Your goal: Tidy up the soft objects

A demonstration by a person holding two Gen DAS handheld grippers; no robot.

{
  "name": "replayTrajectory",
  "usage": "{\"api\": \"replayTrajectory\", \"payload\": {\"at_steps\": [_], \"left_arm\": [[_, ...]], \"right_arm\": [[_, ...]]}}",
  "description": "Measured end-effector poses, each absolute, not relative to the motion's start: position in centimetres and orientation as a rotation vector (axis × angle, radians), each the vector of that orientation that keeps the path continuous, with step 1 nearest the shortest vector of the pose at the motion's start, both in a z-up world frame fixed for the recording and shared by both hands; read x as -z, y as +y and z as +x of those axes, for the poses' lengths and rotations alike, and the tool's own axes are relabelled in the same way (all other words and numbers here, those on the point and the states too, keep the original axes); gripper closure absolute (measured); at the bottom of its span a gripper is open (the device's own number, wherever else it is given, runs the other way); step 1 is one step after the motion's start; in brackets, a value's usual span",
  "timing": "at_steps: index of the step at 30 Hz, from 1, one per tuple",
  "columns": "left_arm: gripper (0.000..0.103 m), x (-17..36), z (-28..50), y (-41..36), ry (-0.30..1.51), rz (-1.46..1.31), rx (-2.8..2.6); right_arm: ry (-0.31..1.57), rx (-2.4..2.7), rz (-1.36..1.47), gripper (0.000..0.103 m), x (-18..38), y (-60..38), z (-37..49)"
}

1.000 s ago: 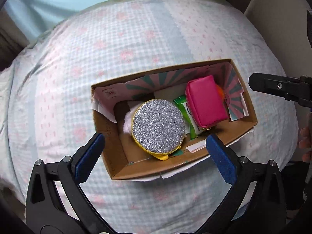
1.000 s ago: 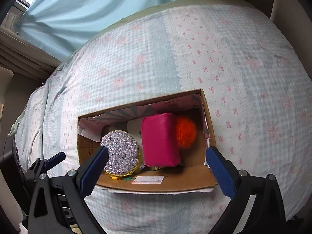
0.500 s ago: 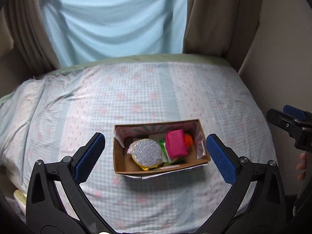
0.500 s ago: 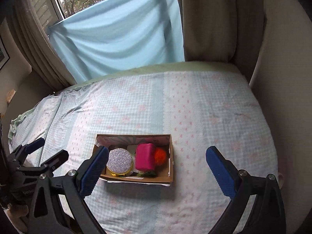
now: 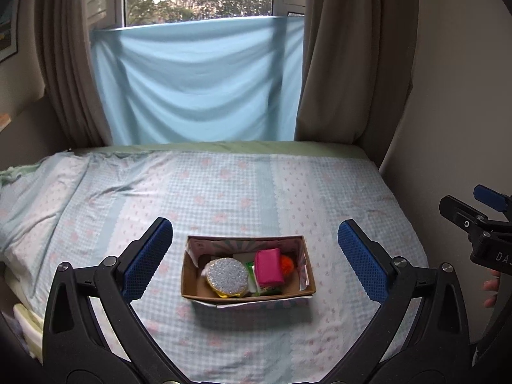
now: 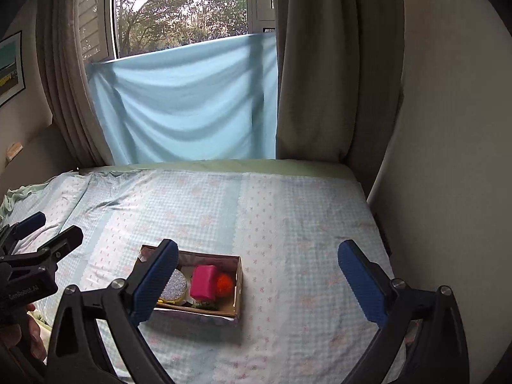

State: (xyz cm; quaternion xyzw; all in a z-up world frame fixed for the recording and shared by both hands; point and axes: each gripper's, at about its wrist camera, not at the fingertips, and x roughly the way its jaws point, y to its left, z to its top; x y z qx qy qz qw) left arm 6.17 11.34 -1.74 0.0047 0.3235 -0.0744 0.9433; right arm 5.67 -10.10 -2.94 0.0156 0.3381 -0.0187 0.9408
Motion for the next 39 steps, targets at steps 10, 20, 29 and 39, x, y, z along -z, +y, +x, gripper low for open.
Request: {"api": "replayTrajectory", "payload": {"at_steps": [10, 20, 29, 39], "left_arm": [[0.0, 0.6, 4.0, 10.6, 0.58, 0.021, 0.158], [0.0, 0.1, 3.0, 10.1, 0.548, 0.044, 0.165], [0.0, 0.1, 2.7, 10.2, 0.536, 0.047, 0.163], [0.0, 0.1, 2.7, 10.2, 0.532, 0.049, 0.167]], "right_arm": [[0.618, 0.049, 0.032, 0.004, 1.7, -10.2, 3.4], [0.611, 0.057, 0.044, 0.004, 1.6, -10.5, 2.4], [0.603, 0.063, 0.049, 0.004, 1.6, -10.6, 2.3], [0.597, 0.07, 0.057, 0.004, 1.5, -10.6, 2.2]]}}
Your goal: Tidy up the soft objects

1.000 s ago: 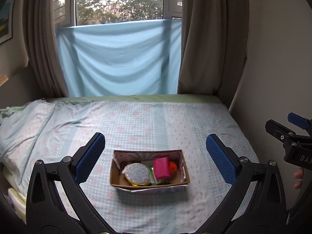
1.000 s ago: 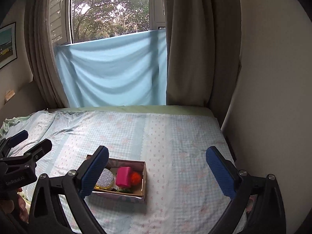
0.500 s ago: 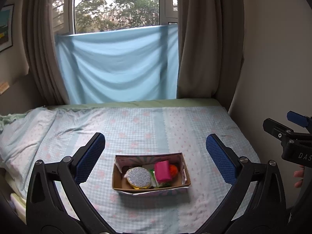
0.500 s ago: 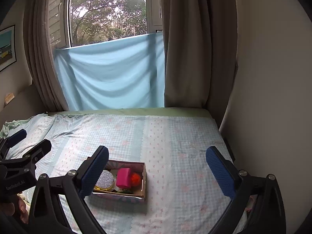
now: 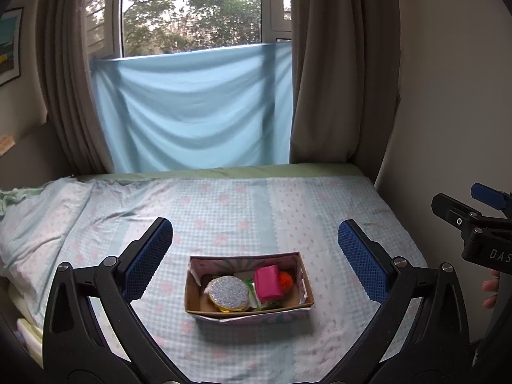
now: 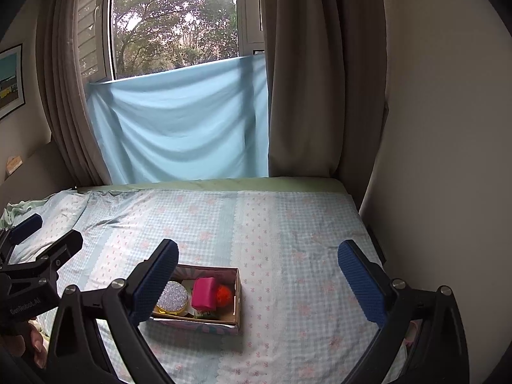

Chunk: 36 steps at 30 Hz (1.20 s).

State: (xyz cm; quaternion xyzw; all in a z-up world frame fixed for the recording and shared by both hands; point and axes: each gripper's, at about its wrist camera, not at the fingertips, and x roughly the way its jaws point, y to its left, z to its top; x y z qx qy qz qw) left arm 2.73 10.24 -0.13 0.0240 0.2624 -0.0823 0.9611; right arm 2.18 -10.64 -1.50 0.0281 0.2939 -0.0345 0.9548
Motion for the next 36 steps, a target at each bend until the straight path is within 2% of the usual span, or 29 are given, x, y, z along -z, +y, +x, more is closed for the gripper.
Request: {"api": "replayTrajectory", "payload": {"at_steps": [36], "left_arm": [[0.0, -0.19, 3.57, 10.04, 0.514, 0.049, 0.184]], "right_arm": [[0.612, 0.088, 0.051, 0.004, 1.5, -10.32, 2.97]]}}
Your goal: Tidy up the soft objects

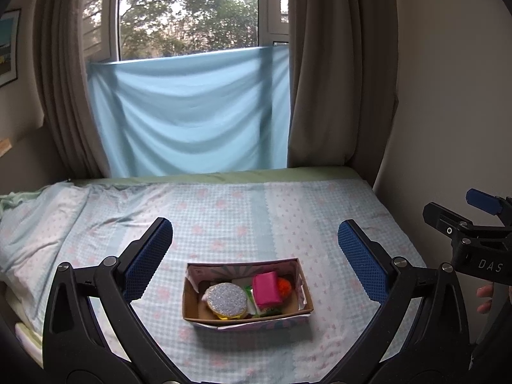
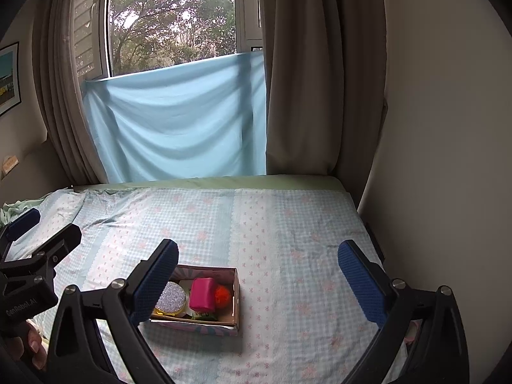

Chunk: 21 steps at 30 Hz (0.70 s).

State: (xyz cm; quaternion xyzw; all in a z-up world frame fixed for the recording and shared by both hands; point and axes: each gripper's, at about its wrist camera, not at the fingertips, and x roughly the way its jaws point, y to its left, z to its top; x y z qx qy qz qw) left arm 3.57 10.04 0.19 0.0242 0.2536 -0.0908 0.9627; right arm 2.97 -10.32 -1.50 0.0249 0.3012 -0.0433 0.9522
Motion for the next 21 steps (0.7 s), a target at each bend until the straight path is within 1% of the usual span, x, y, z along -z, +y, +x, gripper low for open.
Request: {"api": "replayTrajectory", "payload": {"at_steps": [17, 21], "left_arm": [[0.0, -0.3, 4.8, 9.9, 0.465, 0.081, 0.132], [0.0, 0.0, 5.6, 10.0, 0.48, 0.058, 0.157]], "right_arm": [[0.61, 0.097, 0.042, 0.004, 1.5, -10.0, 4.1], [0.622, 0.098, 0.044, 0.004, 1.6, -10.1, 5.1]]}}
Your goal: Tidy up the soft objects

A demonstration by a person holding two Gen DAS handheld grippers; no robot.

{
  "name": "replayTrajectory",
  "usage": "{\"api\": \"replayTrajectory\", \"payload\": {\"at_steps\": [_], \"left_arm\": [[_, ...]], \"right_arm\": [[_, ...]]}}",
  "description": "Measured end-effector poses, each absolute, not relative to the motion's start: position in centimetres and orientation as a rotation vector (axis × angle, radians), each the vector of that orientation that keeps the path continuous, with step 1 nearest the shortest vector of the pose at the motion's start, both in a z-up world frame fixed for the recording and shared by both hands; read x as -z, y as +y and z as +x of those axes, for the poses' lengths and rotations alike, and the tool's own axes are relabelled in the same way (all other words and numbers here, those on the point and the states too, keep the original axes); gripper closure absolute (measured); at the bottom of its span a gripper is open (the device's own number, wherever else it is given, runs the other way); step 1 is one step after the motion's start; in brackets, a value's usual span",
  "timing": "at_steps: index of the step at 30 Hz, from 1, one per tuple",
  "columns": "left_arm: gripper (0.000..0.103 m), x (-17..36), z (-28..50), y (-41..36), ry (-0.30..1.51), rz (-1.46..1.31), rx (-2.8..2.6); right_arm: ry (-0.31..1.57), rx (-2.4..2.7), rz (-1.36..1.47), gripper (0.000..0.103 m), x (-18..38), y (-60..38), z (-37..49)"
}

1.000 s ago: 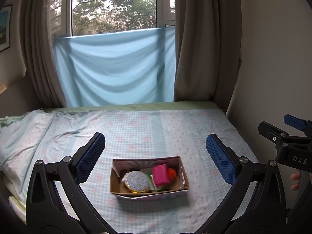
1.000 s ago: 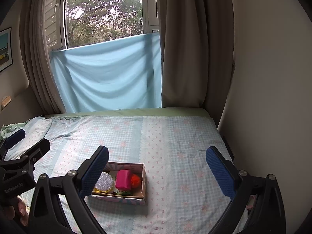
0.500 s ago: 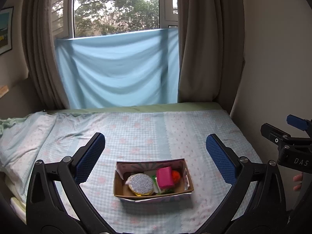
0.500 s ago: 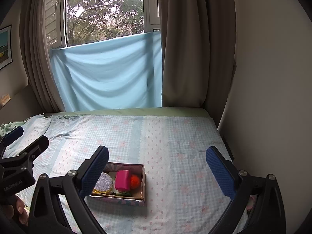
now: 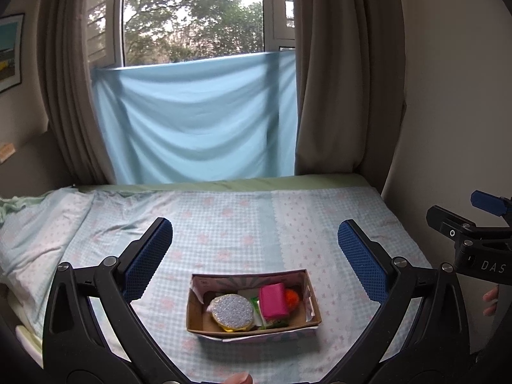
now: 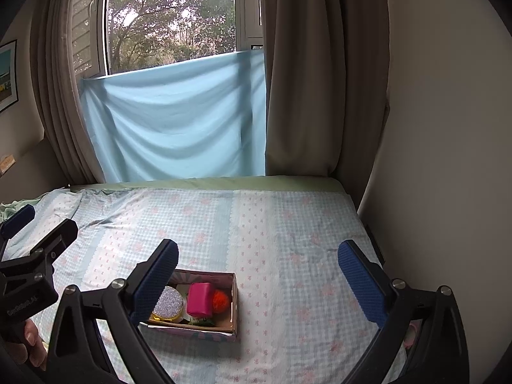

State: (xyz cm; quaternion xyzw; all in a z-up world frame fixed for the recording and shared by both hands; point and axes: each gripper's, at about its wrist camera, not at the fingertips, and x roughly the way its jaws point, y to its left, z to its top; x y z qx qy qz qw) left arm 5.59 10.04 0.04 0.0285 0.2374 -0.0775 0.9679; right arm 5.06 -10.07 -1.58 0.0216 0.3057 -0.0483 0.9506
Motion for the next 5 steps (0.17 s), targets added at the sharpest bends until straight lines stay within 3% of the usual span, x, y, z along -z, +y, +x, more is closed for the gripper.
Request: {"api": "replayTrajectory", "payload": {"at_steps": [5], "left_arm": [[0.0, 0.6, 6.8, 10.1, 0.501, 0.06, 0.144]], "right_arm": [[0.656, 0.103, 0.047, 0.004, 2.2, -9.9, 6.5]]}}
